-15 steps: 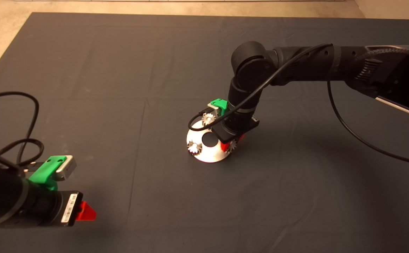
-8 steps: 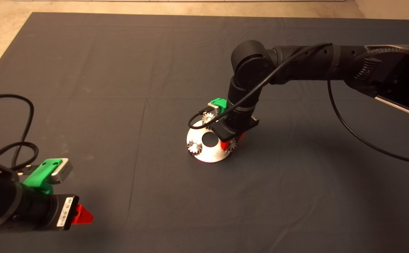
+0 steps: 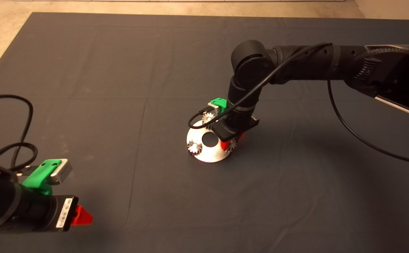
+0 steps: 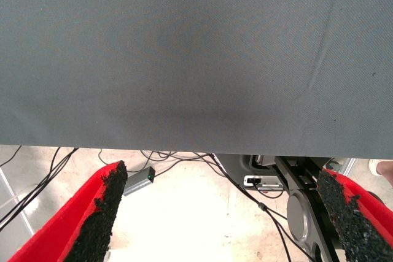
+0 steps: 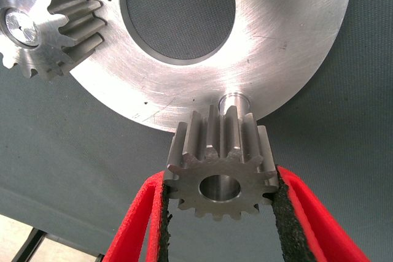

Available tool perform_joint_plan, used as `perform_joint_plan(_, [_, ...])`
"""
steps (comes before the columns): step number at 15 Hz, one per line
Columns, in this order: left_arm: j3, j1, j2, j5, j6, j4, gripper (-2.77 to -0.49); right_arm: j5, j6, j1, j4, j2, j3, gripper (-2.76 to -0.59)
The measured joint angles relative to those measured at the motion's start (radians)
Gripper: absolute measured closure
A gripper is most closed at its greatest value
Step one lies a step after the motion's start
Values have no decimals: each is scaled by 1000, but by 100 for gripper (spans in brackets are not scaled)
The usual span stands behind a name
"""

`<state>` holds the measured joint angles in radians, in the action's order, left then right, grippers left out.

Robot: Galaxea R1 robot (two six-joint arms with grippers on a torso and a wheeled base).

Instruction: Install three planetary gears onto the carrier pins

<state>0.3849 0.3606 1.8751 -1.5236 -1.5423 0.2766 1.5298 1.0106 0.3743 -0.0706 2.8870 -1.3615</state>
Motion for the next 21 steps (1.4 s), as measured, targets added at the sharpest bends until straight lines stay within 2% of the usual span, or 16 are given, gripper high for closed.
perform_joint_plan(21, [0,0,0,0,0,0,-219,5,0,3,-12,9,0,-95])
